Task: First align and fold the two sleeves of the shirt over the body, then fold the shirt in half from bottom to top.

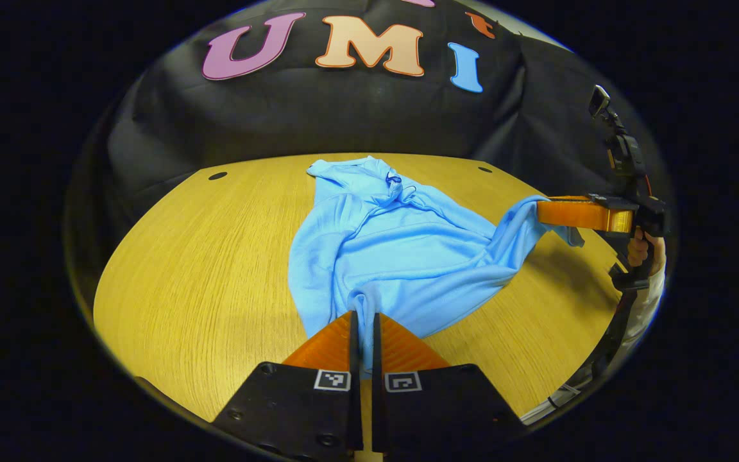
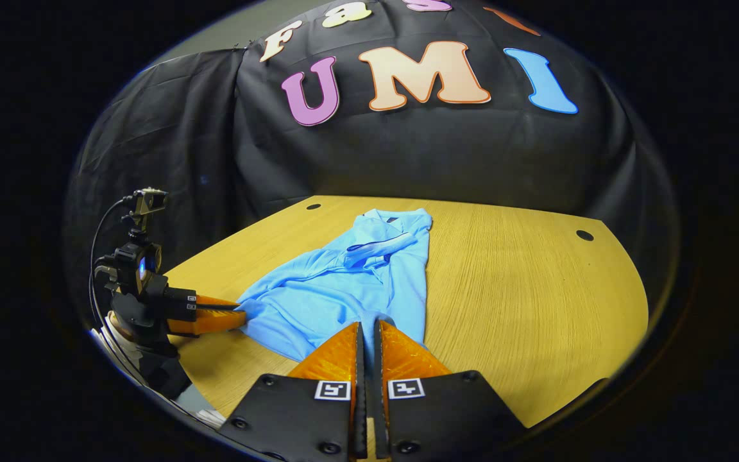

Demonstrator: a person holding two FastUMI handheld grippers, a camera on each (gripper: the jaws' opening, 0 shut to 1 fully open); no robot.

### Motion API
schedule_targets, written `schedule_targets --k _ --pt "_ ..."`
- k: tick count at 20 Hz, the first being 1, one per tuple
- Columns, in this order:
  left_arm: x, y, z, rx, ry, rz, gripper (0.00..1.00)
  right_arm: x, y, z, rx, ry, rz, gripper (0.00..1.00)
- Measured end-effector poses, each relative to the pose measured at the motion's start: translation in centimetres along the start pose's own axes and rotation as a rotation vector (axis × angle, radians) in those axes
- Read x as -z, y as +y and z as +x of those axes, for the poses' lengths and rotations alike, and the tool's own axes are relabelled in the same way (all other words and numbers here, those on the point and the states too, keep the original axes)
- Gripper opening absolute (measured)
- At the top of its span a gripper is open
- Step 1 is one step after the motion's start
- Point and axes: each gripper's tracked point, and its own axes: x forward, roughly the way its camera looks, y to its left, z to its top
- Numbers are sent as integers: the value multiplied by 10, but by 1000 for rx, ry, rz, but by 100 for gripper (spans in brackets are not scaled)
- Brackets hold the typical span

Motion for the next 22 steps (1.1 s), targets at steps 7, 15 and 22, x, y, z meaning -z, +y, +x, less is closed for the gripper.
schedule_targets --k 7,15,22 --pt "-74 17 -9 9 -158 -35 1 -16 -16 8 33 -13 5 7" --pt "-150 31 37 16 -252 -66 1 -71 -44 56 66 -34 71 7" --pt "-212 66 94 -33 -333 -182 1 -133 -78 129 136 -62 100 7"
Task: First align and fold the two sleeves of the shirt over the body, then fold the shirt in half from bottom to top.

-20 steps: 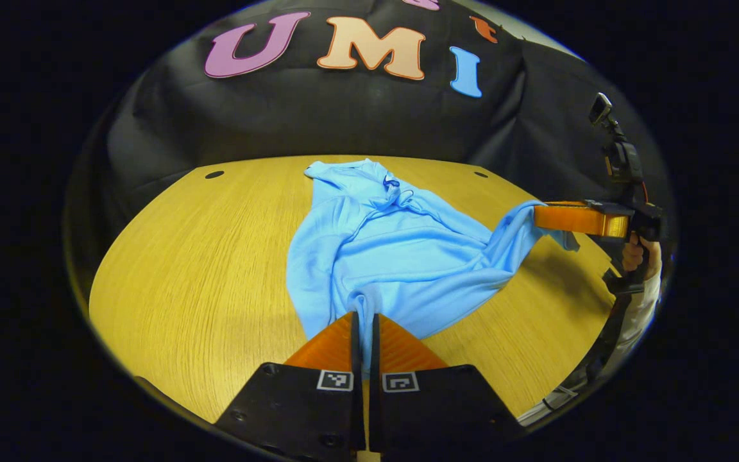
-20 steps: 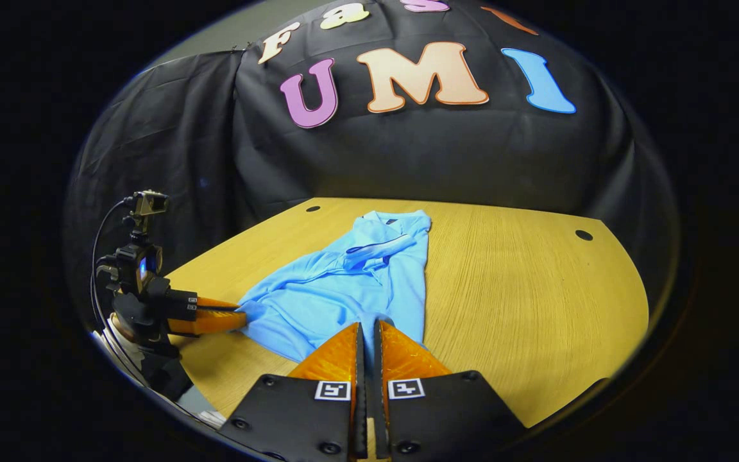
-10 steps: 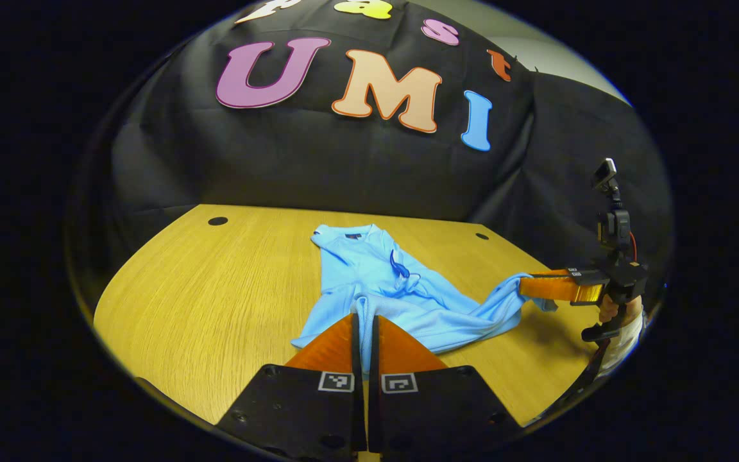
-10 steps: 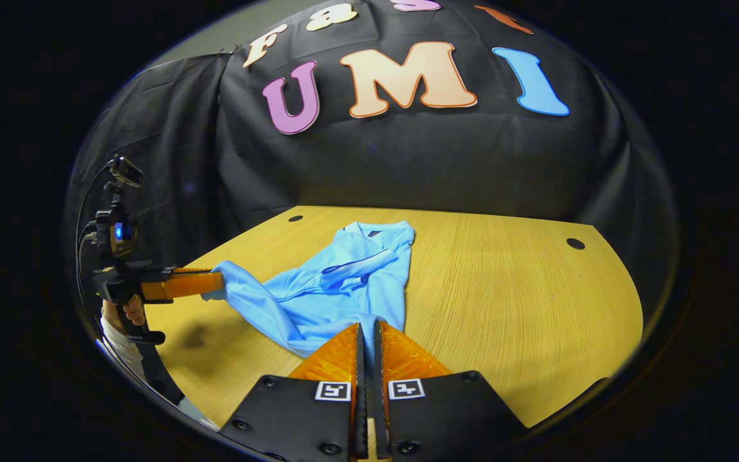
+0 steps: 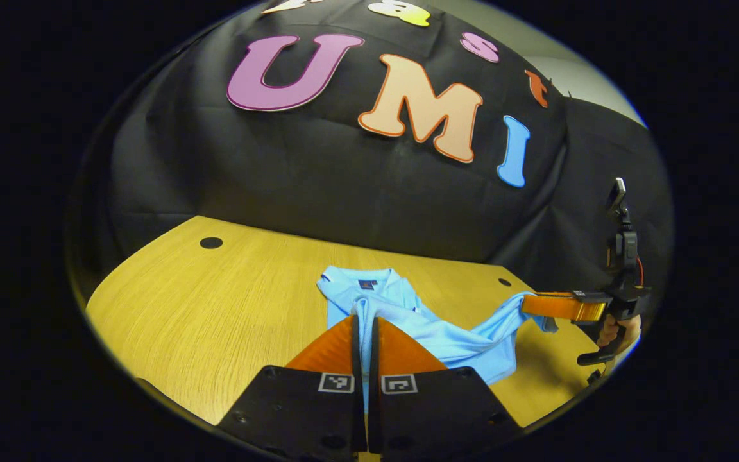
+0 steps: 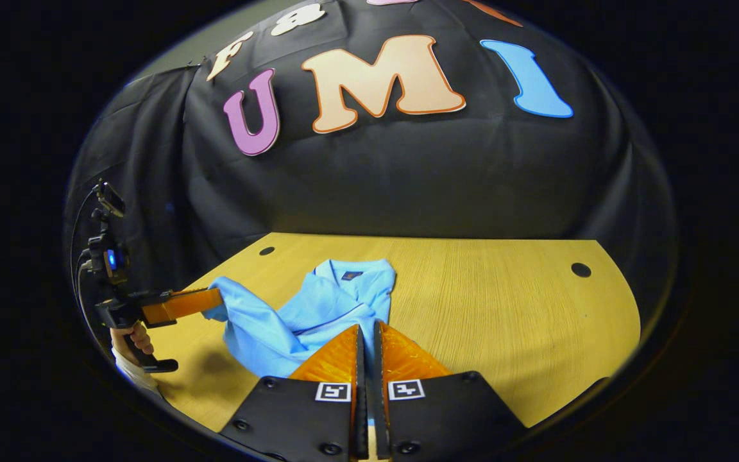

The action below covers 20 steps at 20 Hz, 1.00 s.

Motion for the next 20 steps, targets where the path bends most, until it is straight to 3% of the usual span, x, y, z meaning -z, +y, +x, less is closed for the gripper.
schedule_targets --k 4,9,16,18,19,20 --pt "-18 30 47 -101 -25 9 1 -13 -13 53 43 8 9 6" --pt "-14 50 88 -161 -6 50 0 -5 -26 111 71 35 55 6" --pt "-8 71 125 -257 32 132 4 -8 -34 136 74 -6 80 7" --pt "-5 75 126 -277 43 133 14 -5 -37 136 73 5 77 14" --pt "-4 73 124 -269 42 117 32 -5 -35 134 65 6 67 22" --pt "-3 71 119 -261 40 95 34 -5 -31 130 51 7 54 23"
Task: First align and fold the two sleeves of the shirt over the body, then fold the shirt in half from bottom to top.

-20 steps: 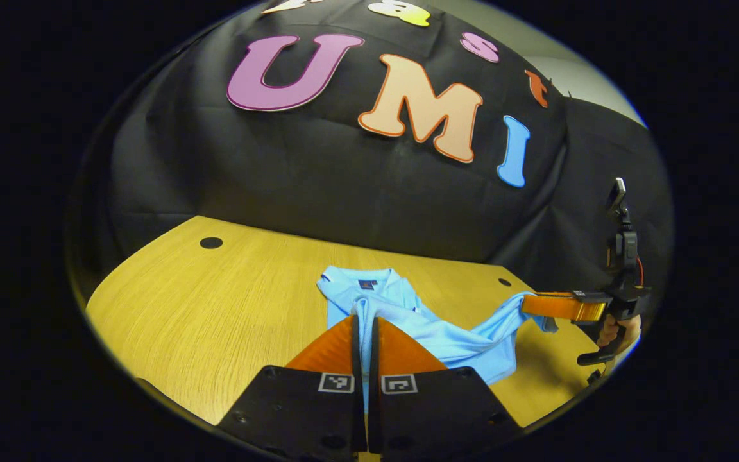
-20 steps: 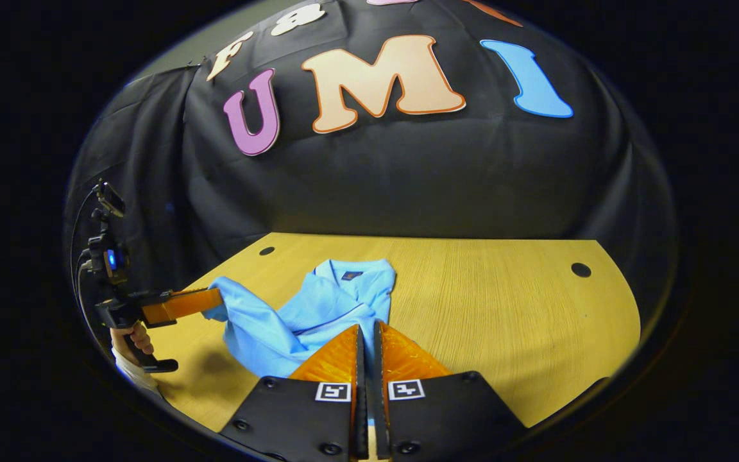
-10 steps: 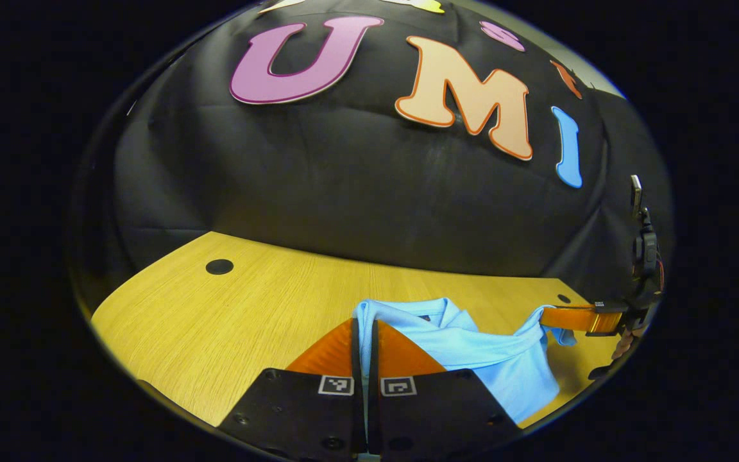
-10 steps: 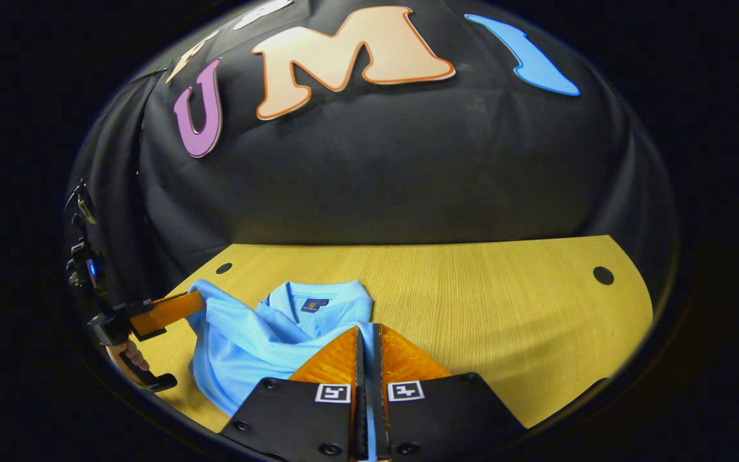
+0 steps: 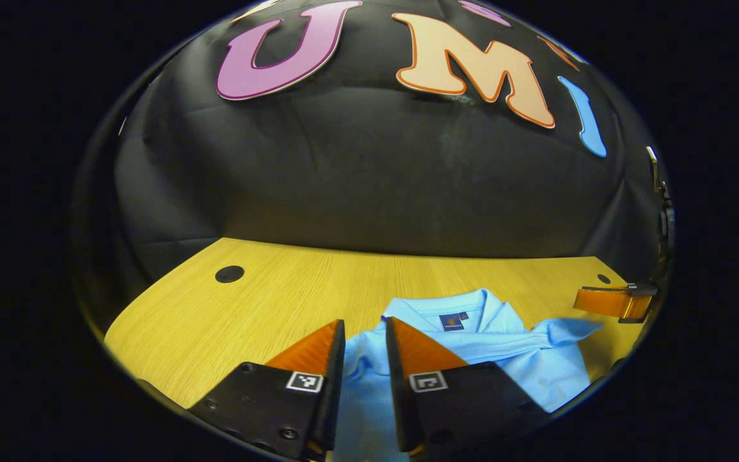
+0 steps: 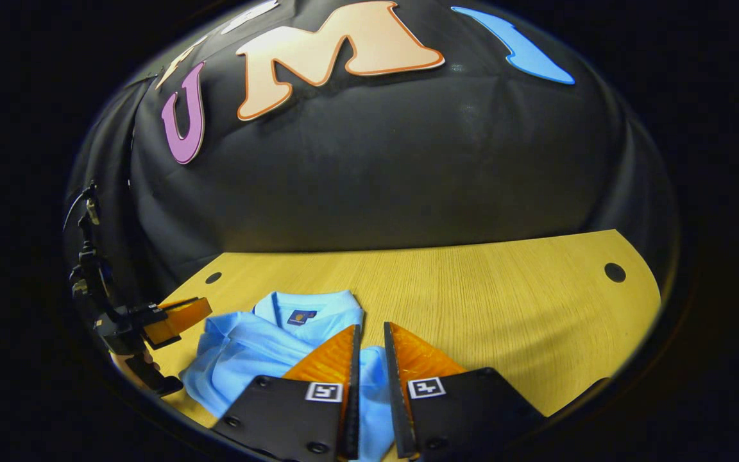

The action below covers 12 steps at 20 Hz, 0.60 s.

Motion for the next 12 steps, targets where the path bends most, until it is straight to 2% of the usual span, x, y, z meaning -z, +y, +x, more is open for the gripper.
schedule_targets --k 1,2,3,4,6,7,8,9,12 --pt "-2 2 -6 -2 -3 -18 52 -1 3 -5 -9 -6 -13 46" --pt "-4 5 -13 -8 -14 -28 63 -3 7 -10 -16 -19 -21 70" --pt "-10 10 -21 -19 -28 -30 77 -5 12 -18 -32 -30 -22 94" --pt "-12 13 -31 -27 -42 -27 87 -5 16 -27 -42 -42 -20 94" --pt "-19 14 -55 -16 -75 -13 92 -5 17 -46 -45 -72 -31 99" --pt "-21 13 -68 -10 -90 -3 95 -4 17 -56 -46 -83 -37 98" --pt "-24 11 -84 -3 -110 11 95 0 19 -68 -53 -90 -43 95" --pt "-26 6 -98 7 -126 27 95 3 20 -81 -59 -100 -49 98" --pt "-21 -15 -144 69 -152 65 95 16 24 -124 -73 -125 -77 98"
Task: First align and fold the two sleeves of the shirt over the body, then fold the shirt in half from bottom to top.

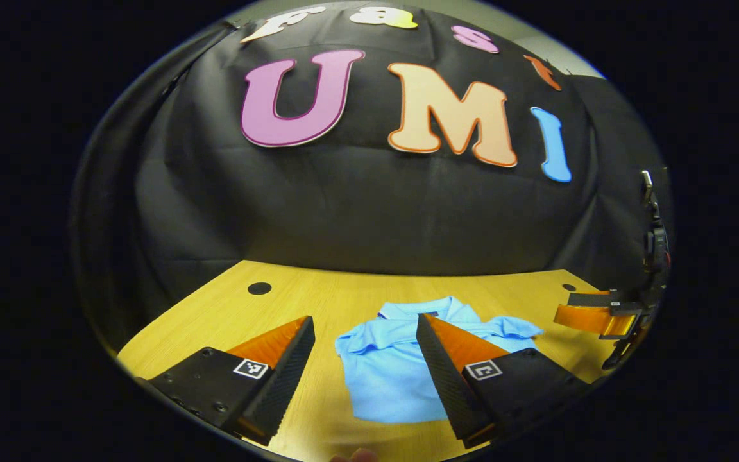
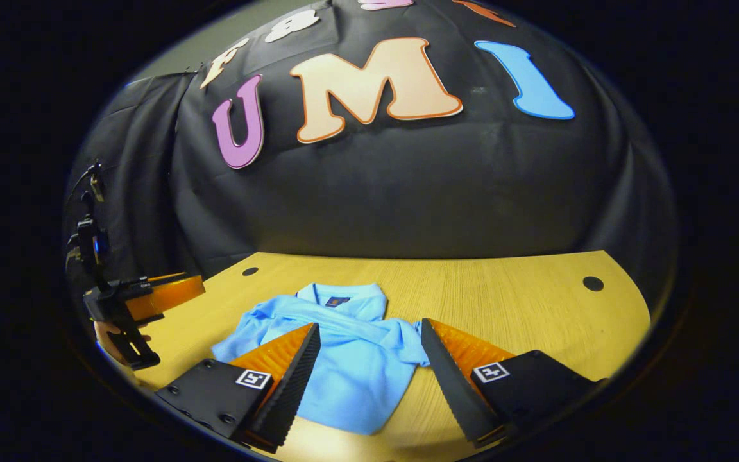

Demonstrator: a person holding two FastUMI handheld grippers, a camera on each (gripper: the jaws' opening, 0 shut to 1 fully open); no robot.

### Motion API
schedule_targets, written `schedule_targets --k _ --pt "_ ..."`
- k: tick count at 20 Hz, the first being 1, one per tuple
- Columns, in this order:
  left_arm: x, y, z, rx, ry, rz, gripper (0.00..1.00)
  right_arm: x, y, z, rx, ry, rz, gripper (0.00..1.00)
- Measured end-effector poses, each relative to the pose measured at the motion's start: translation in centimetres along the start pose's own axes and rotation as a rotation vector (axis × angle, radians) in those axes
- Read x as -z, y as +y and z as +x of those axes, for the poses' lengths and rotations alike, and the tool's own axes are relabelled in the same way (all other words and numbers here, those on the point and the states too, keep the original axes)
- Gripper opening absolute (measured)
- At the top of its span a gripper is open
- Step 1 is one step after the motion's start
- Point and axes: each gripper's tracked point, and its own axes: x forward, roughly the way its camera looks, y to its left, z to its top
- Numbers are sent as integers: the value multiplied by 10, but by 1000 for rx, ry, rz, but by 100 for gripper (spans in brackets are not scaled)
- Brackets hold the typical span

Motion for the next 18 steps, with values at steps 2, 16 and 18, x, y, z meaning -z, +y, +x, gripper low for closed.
schedule_targets --k 2,16,18 --pt "-2 -11 -26 18 -30 8 95 -2 12 -33 -32 -37 10 98" --pt "55 -43 -125 -10 -28 63 94 33 -13 -178 42 -231 49 98" --pt "53 -43 -128 -14 -27 73 95 28 -20 -184 52 -255 72 98"
